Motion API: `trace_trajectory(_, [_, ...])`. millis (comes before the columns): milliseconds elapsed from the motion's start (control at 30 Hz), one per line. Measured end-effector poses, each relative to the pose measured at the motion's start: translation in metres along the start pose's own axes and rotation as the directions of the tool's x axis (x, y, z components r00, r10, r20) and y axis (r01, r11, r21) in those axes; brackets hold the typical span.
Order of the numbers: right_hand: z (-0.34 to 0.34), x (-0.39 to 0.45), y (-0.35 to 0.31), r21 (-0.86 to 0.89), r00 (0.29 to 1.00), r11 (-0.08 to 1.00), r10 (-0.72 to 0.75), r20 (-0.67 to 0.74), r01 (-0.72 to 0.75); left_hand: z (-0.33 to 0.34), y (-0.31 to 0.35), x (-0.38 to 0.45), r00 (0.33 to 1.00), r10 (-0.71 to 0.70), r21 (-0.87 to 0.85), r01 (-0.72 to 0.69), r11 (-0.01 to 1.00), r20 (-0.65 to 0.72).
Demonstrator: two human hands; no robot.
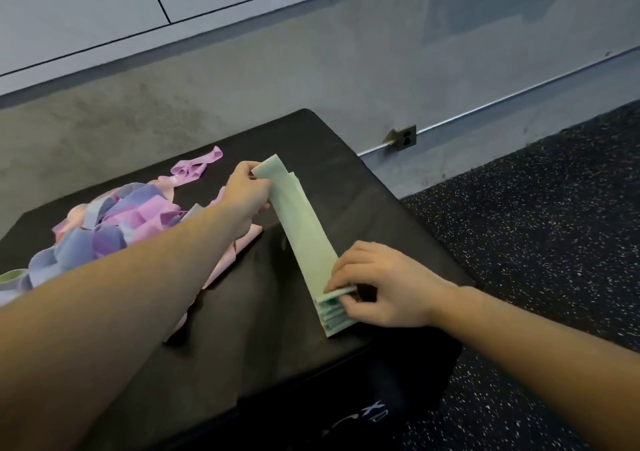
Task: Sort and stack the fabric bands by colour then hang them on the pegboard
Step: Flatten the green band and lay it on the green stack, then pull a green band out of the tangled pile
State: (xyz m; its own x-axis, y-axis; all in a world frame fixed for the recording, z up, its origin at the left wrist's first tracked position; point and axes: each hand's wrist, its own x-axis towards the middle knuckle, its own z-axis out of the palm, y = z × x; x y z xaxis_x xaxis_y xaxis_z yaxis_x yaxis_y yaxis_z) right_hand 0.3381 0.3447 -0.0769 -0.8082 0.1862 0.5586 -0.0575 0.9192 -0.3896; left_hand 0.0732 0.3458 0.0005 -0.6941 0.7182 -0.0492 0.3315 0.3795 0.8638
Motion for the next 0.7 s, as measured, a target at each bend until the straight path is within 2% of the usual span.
trace_trajectory(67, [0.001,-0.003,0.002,0.013,0.999,0.999,0.033,-0.011,-0.033,0.009,-0.005,0.005,1.0,0.011,0.0,-0.011,1.0,-0.009])
trace_trajectory(267, [0.004,-0.004,0.005,-0.079,1.0,0.997,-0.014,0.002,0.014,0.027,-0.023,0.023,0.999,0.019,0.046,-0.018,0.999,-0.038])
trace_trajectory(500, [0.004,-0.006,0.001,-0.08,1.0,0.997,0.019,0.015,-0.018,0.015,-0.022,0.012,0.997,0.036,0.086,-0.03,0.996,-0.064])
trace_trajectory(700, [-0.008,-0.004,-0.005,-0.062,0.994,0.993,0.103,-0.027,-0.105,-0.033,-0.024,-0.038,0.981,0.191,0.101,-0.188,0.977,-0.022])
